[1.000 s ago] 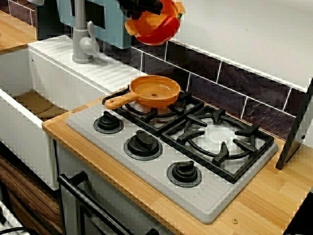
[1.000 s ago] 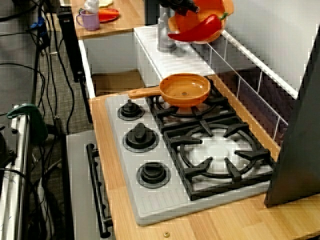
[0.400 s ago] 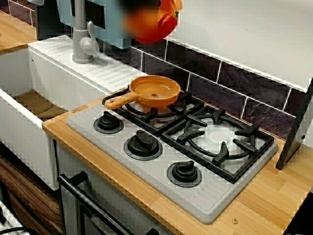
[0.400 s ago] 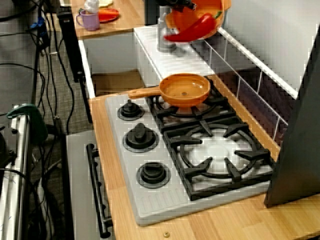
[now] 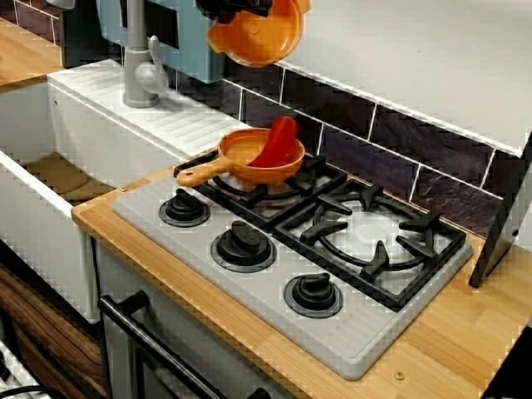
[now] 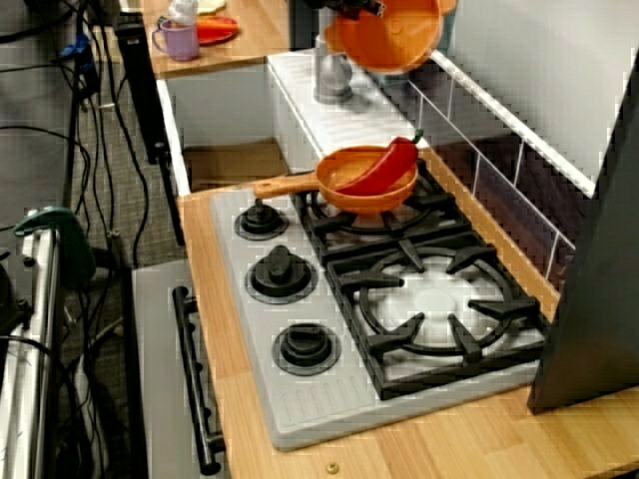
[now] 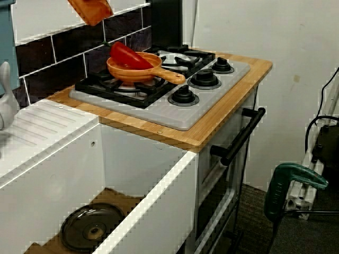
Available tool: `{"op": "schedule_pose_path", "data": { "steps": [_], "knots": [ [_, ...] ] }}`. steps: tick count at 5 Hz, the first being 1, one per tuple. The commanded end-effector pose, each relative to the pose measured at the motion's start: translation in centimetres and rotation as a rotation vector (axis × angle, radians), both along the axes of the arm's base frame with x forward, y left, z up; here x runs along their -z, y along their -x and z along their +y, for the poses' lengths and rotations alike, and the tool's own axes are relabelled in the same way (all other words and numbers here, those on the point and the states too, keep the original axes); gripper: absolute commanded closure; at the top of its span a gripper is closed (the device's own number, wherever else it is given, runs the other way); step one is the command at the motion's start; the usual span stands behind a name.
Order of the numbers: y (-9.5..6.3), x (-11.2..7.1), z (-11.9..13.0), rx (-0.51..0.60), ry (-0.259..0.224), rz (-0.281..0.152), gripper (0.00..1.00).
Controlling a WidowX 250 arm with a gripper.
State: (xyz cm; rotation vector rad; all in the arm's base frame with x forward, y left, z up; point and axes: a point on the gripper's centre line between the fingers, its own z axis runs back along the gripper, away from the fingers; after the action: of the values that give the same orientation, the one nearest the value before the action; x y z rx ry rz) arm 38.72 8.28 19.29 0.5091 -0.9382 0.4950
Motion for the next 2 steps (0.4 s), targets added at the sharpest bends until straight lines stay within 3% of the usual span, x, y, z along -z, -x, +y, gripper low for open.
{"op": "schedule_pose_path", "data": {
  "steps": [1,2],
  "knots": [
    [0.63,-2.38,-0.02,0.012,0.013,-0.039,1.00],
    [0.25,-2.32,0.33,0.034,0.065,0.022,1.00]
  ]
}}
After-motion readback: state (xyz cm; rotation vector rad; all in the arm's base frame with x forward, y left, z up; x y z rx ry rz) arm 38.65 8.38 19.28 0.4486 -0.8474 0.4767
